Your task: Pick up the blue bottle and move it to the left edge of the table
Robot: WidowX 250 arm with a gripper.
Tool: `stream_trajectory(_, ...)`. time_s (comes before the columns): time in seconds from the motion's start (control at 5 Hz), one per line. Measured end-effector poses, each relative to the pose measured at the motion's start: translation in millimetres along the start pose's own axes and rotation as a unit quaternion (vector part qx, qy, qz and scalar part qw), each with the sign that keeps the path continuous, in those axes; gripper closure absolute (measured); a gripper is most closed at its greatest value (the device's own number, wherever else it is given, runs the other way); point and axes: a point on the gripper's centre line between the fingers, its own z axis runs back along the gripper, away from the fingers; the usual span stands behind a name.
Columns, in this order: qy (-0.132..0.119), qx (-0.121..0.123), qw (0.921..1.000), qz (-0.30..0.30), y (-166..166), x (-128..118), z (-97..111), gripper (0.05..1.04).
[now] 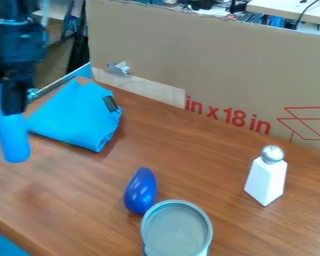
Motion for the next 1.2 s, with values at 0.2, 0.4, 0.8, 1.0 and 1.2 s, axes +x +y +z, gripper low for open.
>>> stream_trajectory(0.2,-0.019,-0.012,0.9998,0.002,13.9,-7.5,-4.6,0.693)
stream_trajectory(0.4,-0.031,-0.021,0.9992,-0.015,17.6,-6.5,-15.2,0.693)
stream_trajectory(0.8,-0.039,-0.030,0.9977,-0.047,19.9,-5.4,-40.8,0.693)
stream_trajectory(1.0,-0.023,-0.017,0.9988,-0.040,24.3,-9.9,-42.9,0.645)
stream_trajectory(1.2,-0.015,-0.020,0.9988,-0.043,22.3,-12.5,-44.6,0.338)
